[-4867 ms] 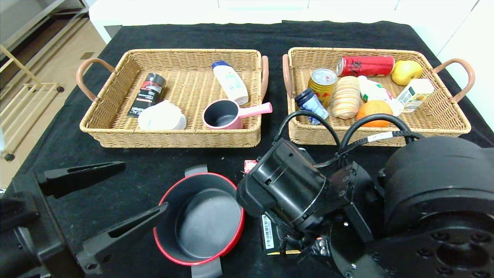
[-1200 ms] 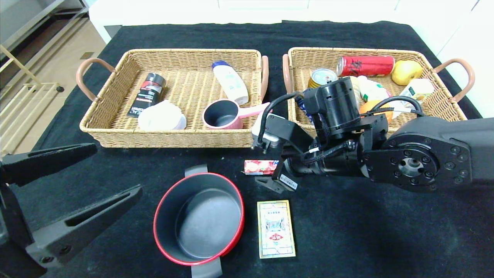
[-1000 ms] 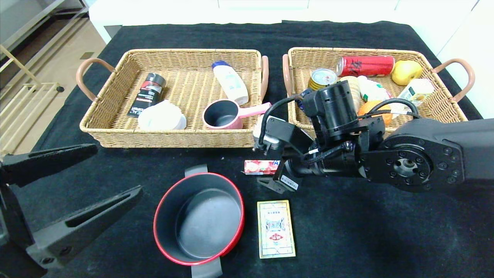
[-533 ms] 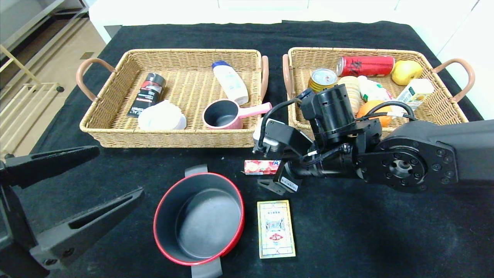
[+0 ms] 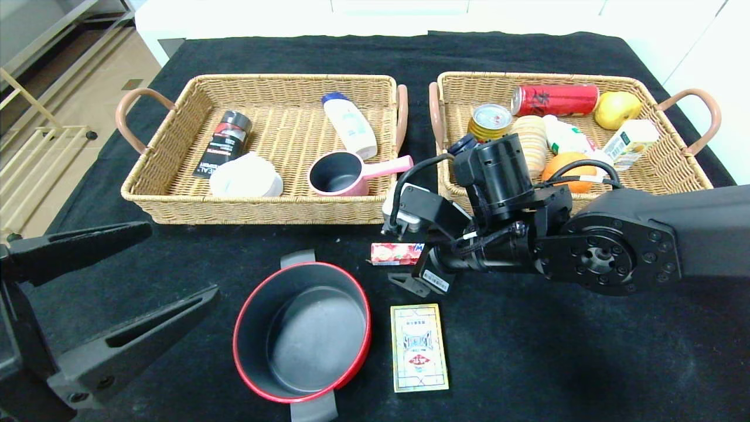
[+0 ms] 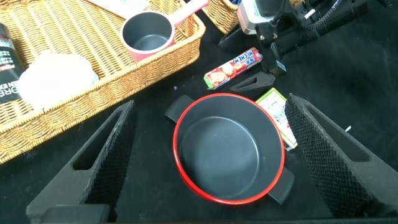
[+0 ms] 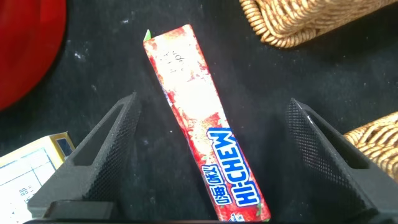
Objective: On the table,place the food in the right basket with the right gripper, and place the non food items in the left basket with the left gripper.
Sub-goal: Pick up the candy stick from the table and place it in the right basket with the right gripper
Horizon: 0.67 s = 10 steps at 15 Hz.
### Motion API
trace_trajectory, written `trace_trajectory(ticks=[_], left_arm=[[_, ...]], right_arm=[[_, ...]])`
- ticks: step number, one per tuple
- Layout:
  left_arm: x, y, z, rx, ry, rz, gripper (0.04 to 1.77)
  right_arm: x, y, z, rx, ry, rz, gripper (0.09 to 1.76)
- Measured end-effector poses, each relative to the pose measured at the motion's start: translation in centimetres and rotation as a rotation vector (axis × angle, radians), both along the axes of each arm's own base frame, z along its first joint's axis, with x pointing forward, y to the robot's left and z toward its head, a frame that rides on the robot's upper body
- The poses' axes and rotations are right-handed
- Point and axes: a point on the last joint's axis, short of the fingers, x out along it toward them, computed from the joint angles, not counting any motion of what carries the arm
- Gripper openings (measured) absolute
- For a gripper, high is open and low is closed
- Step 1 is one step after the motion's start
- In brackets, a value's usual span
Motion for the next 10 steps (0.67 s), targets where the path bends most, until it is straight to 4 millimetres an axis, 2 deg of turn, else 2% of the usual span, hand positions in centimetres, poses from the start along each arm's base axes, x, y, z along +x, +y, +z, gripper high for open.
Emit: trace_trajectory(ticks=[4, 7, 8, 9, 10], left_arm=[[0.01, -0.01, 0.0, 0.0, 0.0, 0.0, 1.72], [0.01, -0.01, 0.0, 0.0, 0.0, 0.0, 1.72], [0.0, 0.0, 0.01, -0.001, -0.001, 0.0, 1.72], [0.01, -0.01, 0.01, -0.001, -0.001, 0.0, 1.72], [0.01, -0.01, 0.02, -0.001, -0.002, 0.0, 1.72]], right_arm=[[0.07, -0.1, -0.14, -0.005, 0.004, -0.004, 1.08], [0.11, -0.22, -0.28, -0.009, 0.007, -0.007, 0.78], [0.06, -0.17, -0.26, -0.008, 0.007, -0.006, 0.51], [0.01, -0.14, -0.28, -0.008, 0.007, -0.004, 0.33], [-0.05, -0.11, -0.33, -0.01, 0.007, -0.003, 0.33]])
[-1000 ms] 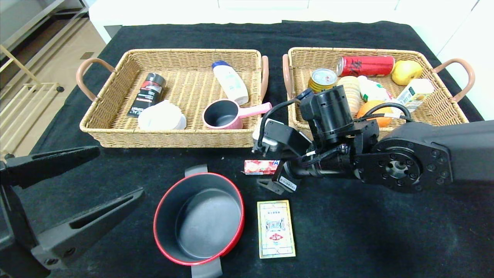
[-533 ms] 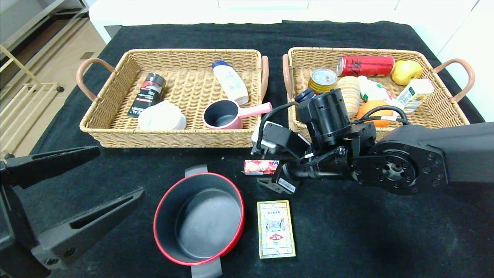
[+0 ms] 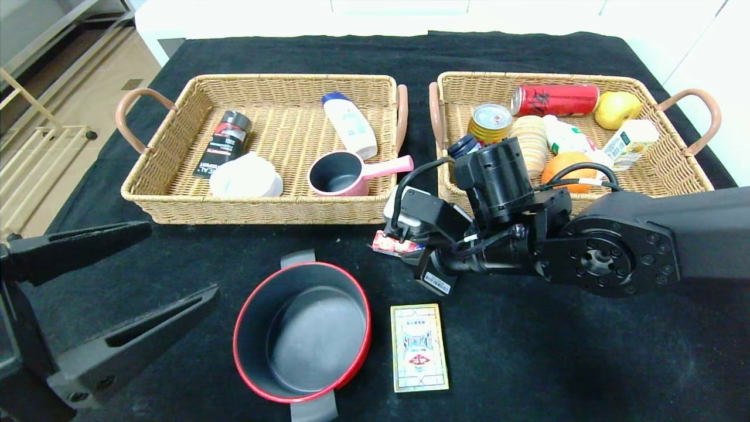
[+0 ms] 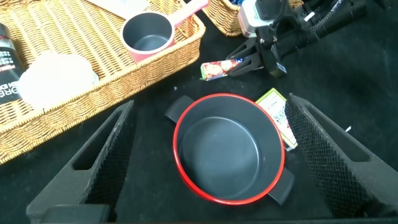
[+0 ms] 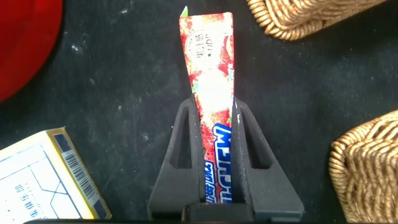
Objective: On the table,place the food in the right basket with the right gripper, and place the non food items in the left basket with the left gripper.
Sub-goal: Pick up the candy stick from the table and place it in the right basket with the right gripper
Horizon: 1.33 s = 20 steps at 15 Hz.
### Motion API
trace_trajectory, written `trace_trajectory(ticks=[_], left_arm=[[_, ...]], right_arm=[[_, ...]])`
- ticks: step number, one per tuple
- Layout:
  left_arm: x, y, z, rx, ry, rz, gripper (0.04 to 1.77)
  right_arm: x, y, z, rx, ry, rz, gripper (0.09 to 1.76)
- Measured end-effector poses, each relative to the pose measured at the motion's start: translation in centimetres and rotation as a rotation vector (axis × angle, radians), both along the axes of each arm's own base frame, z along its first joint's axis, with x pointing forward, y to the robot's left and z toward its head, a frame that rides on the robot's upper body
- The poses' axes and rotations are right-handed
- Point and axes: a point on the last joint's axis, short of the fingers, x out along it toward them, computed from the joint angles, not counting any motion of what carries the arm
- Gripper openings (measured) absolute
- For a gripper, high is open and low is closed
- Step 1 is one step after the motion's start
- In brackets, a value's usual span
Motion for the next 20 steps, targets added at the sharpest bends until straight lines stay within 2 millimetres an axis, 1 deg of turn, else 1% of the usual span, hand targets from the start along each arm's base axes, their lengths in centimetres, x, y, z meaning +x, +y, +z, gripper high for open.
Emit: trace_trajectory(ticks=[11, 15, 20], left_arm=[[0.0, 0.0, -0.1, 0.002, 0.003, 0.0, 1.72], [0.0, 0.0, -0.2, 0.006, 0.007, 0.0, 1.72], [-0.1, 0.0, -0.1, 0.019, -0.008, -0.003, 1.72]], right_arm=[[-0.4, 0.1, -0.1, -0.006, 0.008, 0.012, 0.33], [-1.1, -0.6, 1.5, 0.014, -0.006, 0.008, 0.33], [-3.7, -1.7, 3.5, 0.037, -0.013, 0.011, 0.33]])
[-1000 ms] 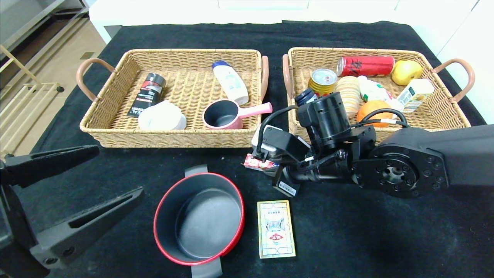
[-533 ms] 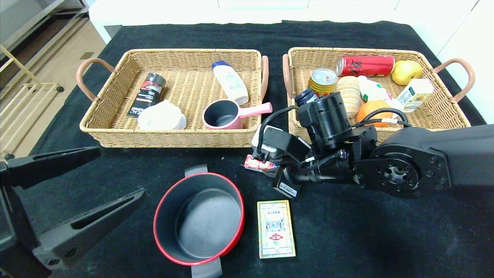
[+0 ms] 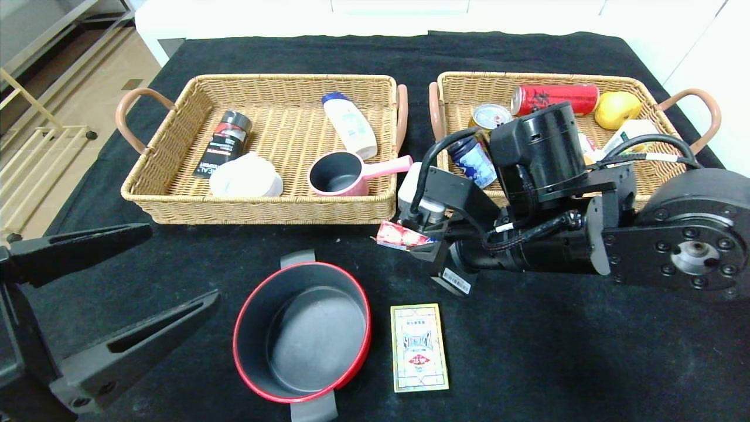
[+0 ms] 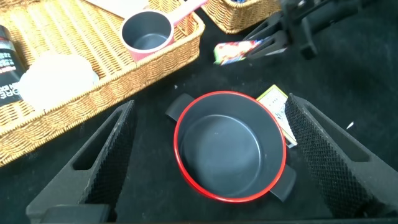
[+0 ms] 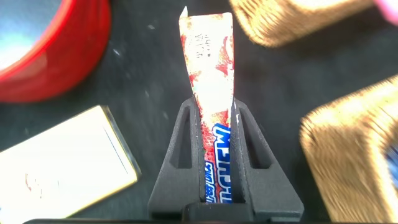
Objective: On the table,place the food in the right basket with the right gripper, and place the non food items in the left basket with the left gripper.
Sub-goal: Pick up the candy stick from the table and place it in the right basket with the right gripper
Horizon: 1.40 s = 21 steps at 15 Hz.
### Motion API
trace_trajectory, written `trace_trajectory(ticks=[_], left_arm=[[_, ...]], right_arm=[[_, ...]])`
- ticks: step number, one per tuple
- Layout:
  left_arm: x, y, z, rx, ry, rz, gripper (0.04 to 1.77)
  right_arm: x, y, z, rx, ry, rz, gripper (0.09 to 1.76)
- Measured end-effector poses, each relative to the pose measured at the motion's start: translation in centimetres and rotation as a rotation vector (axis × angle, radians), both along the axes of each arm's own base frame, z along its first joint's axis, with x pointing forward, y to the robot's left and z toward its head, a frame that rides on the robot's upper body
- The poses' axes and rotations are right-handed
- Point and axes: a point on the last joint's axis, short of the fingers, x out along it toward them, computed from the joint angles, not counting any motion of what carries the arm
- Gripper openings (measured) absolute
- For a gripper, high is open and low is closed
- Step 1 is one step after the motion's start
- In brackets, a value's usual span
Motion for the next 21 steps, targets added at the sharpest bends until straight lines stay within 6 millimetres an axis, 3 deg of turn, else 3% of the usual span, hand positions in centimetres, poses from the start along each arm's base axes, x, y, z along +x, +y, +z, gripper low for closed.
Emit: trace_trajectory(ticks=[12, 21], left_arm=[[0.0, 0.0, 0.0, -0.002, -0.001, -0.001, 1.72], [0.2, -0.2, -0.3, 0.008, 0.015, -0.006, 1.72]], right_arm=[[-4.1, -3.3, 4.4, 0.298, 0.116, -0.251, 0.33], [-2.9, -5.8, 5.8, 0.492, 0.146, -0.464, 0.33]])
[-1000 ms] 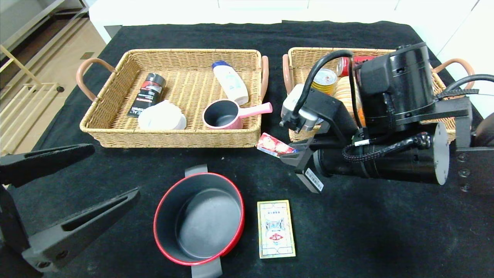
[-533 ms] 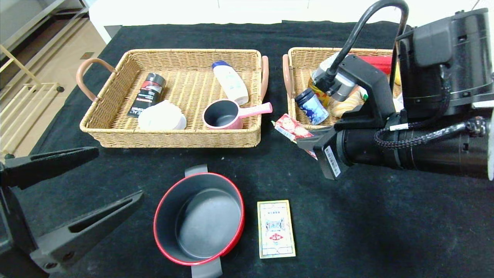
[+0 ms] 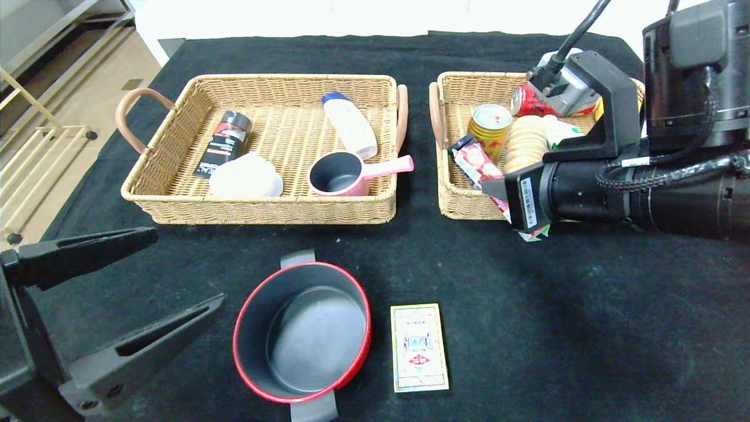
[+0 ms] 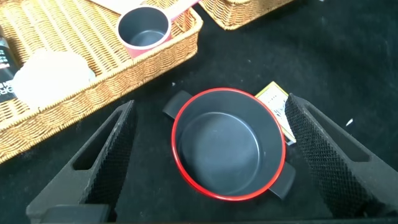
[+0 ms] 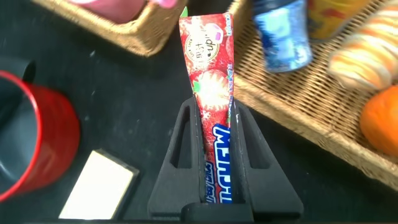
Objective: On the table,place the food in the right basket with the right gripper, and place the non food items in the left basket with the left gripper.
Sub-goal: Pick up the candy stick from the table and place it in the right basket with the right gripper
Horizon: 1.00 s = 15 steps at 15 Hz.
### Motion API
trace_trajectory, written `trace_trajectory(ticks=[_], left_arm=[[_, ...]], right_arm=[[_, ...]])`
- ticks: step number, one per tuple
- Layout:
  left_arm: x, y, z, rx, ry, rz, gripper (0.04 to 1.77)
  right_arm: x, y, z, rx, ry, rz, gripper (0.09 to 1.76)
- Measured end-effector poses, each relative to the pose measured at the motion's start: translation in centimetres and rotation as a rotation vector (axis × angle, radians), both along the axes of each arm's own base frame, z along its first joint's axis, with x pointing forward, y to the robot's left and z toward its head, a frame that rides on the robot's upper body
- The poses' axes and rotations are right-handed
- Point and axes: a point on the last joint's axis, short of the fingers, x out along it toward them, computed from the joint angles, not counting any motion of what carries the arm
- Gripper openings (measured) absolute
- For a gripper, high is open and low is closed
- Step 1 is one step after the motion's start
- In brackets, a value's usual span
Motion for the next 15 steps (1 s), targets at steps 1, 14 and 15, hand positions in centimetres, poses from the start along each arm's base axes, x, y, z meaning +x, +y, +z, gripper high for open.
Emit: trace_trajectory(ticks=[1, 14, 15], left_arm=[[0.0, 0.0, 0.0, 0.0, 0.001, 0.0, 1.72], [0.2, -0.1, -0.2, 0.006, 0.01, -0.004, 1.72], [0.2, -0.1, -0.2, 0.007, 0.011, -0.005, 1.72]], right_arm=[[0.1, -0.2, 0.0, 0.008, 0.004, -0.013, 0.33], [3.7, -2.9, 2.2, 0.215, -0.021, -0.341, 0.33], [4.2, -2.9, 2.3, 0.225, -0.029, -0.368, 0.33]])
